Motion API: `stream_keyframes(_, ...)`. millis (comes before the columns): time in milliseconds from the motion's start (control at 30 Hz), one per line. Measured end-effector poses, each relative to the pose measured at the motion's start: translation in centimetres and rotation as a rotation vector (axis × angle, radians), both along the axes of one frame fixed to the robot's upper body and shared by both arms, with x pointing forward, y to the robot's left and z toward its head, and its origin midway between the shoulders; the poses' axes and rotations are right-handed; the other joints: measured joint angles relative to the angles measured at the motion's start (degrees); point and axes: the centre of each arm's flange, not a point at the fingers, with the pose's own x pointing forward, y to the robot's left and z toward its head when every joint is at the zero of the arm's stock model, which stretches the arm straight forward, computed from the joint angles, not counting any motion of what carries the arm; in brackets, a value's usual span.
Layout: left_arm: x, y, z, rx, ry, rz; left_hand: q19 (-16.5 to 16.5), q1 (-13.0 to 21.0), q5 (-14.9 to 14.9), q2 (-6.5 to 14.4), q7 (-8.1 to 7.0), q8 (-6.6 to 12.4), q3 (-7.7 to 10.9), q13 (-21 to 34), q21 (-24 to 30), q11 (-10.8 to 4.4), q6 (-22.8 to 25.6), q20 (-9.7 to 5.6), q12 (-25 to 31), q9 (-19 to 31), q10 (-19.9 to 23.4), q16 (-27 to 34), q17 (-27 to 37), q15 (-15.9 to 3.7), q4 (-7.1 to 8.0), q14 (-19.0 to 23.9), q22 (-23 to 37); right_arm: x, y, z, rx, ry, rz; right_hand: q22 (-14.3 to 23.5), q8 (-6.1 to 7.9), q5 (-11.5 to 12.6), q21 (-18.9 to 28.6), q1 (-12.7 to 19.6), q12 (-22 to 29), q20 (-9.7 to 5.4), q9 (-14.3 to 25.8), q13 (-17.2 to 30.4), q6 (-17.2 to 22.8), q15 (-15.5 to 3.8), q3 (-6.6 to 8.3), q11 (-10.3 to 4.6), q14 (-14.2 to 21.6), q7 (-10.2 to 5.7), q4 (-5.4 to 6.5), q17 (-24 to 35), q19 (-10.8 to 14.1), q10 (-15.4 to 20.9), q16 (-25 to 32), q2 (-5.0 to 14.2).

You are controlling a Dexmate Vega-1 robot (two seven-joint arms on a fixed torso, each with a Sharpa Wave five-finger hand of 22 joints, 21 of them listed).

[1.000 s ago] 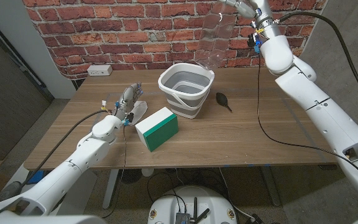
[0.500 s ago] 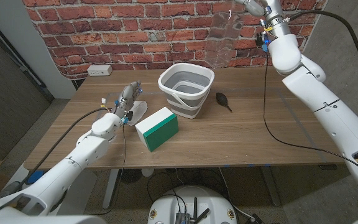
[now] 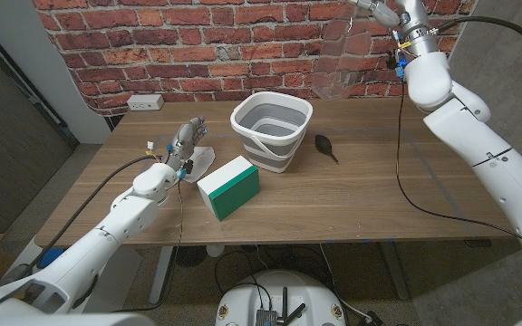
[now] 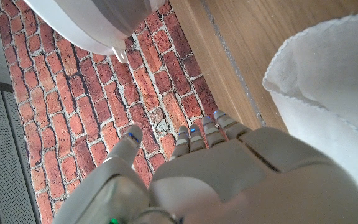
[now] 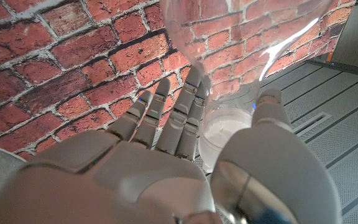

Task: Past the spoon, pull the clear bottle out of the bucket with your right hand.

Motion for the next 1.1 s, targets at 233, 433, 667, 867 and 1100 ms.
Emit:
stream_keyframes(233, -0.1, 0.2, 0.1, -0.010, -0.004, 0.003, 0.31, 0.00, 0.00, 0.00, 0.00, 0.00, 0.25, 0.00, 0.00, 0.00, 0.00, -0.32, 0.00, 0.00, 0.00, 0.00, 0.00, 0.00, -0.24, 0.00, 0.00, 0.2, -1.6, -1.0, 0.022, 0.021, -0.040, 0.00, -0.07, -0.16, 0.00, 0.00, 0.00, 0.00, -0.02, 0.04, -0.08, 0.00, -0.01, 0.00, 0.00, -0.08, 0.00, 0.00, 0.00, 0.00, 0.00, 0.00)
stream_keyframes(433, -0.2, 0.4, 0.3, -0.018, -0.011, 0.008, 0.54, 0.00, 0.00, 0.00, 0.00, 0.00, 0.24, 0.00, 0.00, 0.00, 0.00, -0.09, 0.00, 0.00, 0.00, 0.00, 0.00, 0.00, -0.24, 0.00, 0.00, 0.3, -2.7, -1.7, 0.041, 0.035, -0.063, 0.00, -0.13, -0.16, 0.00, 0.00, -0.36, 0.00, 0.03, 0.12, -0.30, 0.00, -0.01, 0.00, 0.00, -0.30, 0.00, 0.01, 0.00, 0.00, 0.00, 0.00)
stream_keyframes(667, -0.3, 0.7, 0.6, -0.026, -0.024, 0.012, 0.54, 0.00, 0.00, 0.00, 0.00, 0.00, -0.01, 0.00, 0.00, 0.00, 0.00, -0.09, 0.00, 0.00, 0.00, 0.00, 0.00, 0.00, -0.48, 0.00, 0.00, 0.6, -4.0, -2.6, 0.059, 0.053, -0.088, 0.00, -0.29, -0.17, 0.00, 0.01, -0.46, 0.00, 0.02, 0.30, -0.62, 0.00, -0.02, -0.33, 0.00, -0.62, 0.00, 0.01, 0.00, -0.33, 0.00, -0.01)
stream_keyframes(867, -0.3, 0.8, 0.7, -0.033, -0.029, 0.011, 0.54, 0.00, 0.00, 0.00, 0.21, 0.00, 0.18, 0.00, 0.00, 0.00, 0.21, -0.09, 0.00, 0.00, 0.00, 0.00, 0.00, 0.00, -0.66, 0.00, 0.00, 1.1, -4.8, -3.2, 0.073, 0.069, -0.102, 0.00, -0.45, -0.21, 0.00, 0.01, -0.94, 0.00, -0.18, 0.57, -0.91, 0.00, -0.03, -0.57, 0.00, -0.91, -0.01, 0.01, 0.00, -0.57, 0.00, -0.01)
stream_keyframes(1100, -0.3, 0.9, 0.7, -0.040, -0.030, 0.009, 0.53, 0.00, 0.00, 0.00, 0.31, 0.00, 0.31, 0.00, 0.00, 0.00, 0.31, -0.09, 0.00, 0.00, 0.00, 0.00, 0.00, 0.00, -0.79, 0.00, 0.00, 1.9, -5.7, -4.2, 0.088, 0.095, -0.114, 0.14, -0.68, -0.21, 0.00, 0.01, -0.94, -0.31, -0.28, 0.57, -0.93, 0.00, -0.04, -0.75, 0.00, -0.91, -0.01, 0.01, 0.31, -0.75, 0.00, -0.01)
